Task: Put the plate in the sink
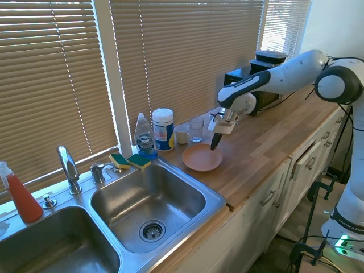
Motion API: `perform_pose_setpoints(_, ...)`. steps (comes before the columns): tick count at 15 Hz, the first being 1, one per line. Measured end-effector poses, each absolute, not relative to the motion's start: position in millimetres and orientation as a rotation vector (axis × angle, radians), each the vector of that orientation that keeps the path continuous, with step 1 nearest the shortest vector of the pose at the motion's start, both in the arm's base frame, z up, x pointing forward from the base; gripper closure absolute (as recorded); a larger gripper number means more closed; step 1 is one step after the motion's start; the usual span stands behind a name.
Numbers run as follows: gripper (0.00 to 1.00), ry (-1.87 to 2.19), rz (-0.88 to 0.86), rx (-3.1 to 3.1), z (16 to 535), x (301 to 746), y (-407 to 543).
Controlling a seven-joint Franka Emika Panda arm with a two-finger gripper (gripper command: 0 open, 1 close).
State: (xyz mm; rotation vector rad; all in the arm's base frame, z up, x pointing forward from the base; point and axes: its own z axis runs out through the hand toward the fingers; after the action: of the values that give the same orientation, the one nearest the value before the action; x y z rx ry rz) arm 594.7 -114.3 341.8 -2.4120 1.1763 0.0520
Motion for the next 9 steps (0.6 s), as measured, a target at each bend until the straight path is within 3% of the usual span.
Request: perform_pose_setpoints(9, 1.0, 1.102, 0.015, -2.57, 411.1, 612.6, 55.4)
